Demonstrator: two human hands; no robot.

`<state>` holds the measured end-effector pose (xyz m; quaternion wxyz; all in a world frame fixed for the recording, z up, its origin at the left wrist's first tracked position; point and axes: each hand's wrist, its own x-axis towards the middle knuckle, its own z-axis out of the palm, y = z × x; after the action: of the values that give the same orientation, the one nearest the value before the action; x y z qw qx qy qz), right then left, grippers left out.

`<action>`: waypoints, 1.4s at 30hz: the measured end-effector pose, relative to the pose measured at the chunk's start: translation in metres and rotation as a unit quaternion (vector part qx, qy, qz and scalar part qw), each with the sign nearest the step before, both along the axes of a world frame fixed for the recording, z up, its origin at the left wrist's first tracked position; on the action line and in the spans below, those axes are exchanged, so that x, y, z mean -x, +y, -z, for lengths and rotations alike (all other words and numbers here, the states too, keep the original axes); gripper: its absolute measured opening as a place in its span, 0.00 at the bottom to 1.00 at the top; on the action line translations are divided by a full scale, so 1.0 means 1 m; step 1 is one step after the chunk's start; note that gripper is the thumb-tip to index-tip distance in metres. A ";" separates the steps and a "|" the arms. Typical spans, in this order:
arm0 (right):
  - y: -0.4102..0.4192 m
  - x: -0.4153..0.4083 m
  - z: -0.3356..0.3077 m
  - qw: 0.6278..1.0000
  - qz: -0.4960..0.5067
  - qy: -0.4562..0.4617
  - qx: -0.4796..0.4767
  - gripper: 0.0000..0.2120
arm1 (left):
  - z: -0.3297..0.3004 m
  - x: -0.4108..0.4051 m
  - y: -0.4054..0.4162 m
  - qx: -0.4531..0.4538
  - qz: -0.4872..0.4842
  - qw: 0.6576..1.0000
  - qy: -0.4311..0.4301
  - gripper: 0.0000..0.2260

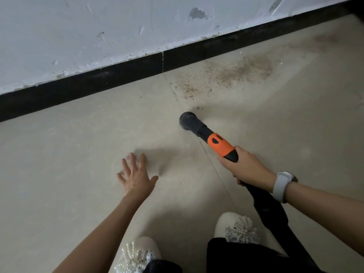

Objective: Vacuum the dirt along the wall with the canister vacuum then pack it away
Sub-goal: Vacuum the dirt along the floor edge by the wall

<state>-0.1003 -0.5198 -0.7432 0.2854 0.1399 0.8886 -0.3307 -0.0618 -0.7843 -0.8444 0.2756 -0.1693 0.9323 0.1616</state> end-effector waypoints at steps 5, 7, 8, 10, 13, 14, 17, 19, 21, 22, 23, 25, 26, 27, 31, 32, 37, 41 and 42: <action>-0.010 0.021 0.005 1.000 0.008 0.013 0.017 0.11 | 0.001 0.003 -0.006 0.021 0.015 1.000 -0.014 0.38; -0.023 0.044 0.006 0.999 0.002 0.031 0.016 0.11 | 0.000 0.000 -0.014 0.023 0.002 1.000 -0.018 0.39; -0.031 0.057 0.008 0.999 -0.004 0.041 0.012 0.11 | 0.000 -0.003 -0.019 0.023 -0.005 0.999 -0.021 0.40; -0.048 0.084 0.011 0.998 -0.020 0.058 0.000 0.11 | 0.001 -0.008 -0.029 0.025 -0.009 0.999 -0.028 0.41; -0.072 0.125 0.014 0.998 -0.005 0.058 0.035 0.10 | 0.003 -0.012 -0.035 0.019 0.007 0.999 -0.039 0.43; -0.080 0.136 0.015 0.997 0.010 0.048 0.059 0.09 | 0.004 -0.012 -0.035 0.015 0.008 0.999 -0.042 0.44; -0.097 0.153 0.018 0.991 0.041 0.018 0.126 0.09 | 0.006 -0.011 -0.033 0.016 0.004 0.999 -0.042 0.44; -0.105 0.149 0.023 0.989 0.030 0.000 0.145 0.09 | 0.007 -0.012 -0.033 0.021 -0.001 0.999 -0.039 0.43; -0.111 0.140 0.028 0.988 -0.006 -0.019 0.151 0.09 | 0.008 -0.013 -0.033 0.021 -0.004 0.999 -0.038 0.44; -0.112 0.136 0.028 0.988 -0.027 -0.027 0.151 0.09 | 0.009 -0.012 -0.033 0.021 -0.005 0.999 -0.037 0.44; -0.113 0.133 0.027 0.987 -0.042 -0.033 0.153 0.10 | 0.009 -0.012 -0.033 0.022 -0.004 0.999 -0.037 0.44; -0.111 0.131 0.021 0.986 -0.052 -0.046 0.154 0.10 | 0.008 -0.013 -0.034 0.024 0.001 0.999 -0.035 0.44; -0.107 0.131 0.017 0.986 -0.052 -0.052 0.151 0.10 | 0.008 -0.014 -0.035 0.024 0.003 0.999 -0.034 0.44; -0.103 0.132 0.013 0.986 -0.050 -0.056 0.146 0.10 | 0.009 -0.014 -0.035 0.025 0.004 0.999 -0.032 0.44; -0.089 0.128 0.004 0.991 -0.023 -0.048 0.126 0.10 | 0.009 -0.014 -0.035 0.023 0.004 0.999 -0.032 0.44; -0.090 0.125 0.003 0.990 -0.018 -0.044 0.129 0.09 | 0.009 -0.014 -0.035 0.022 0.003 0.999 -0.031 0.44; -0.101 0.094 0.010 0.984 -0.120 -0.037 0.128 0.09 | 0.009 -0.015 -0.036 0.032 0.008 0.999 -0.028 0.44; -0.083 0.082 0.008 0.983 -0.172 -0.010 0.058 0.11 | 0.008 -0.015 -0.035 0.031 0.002 0.999 -0.029 0.44; -0.075 0.085 0.007 0.987 -0.150 0.004 0.050 0.11 | 0.008 -0.014 -0.035 0.033 0.000 0.999 -0.031 0.44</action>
<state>-0.1856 -0.5943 -0.7500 0.3346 -0.0103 0.8831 -0.3288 -0.0476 -0.8191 -0.8523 0.2987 -0.1829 0.9282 0.1257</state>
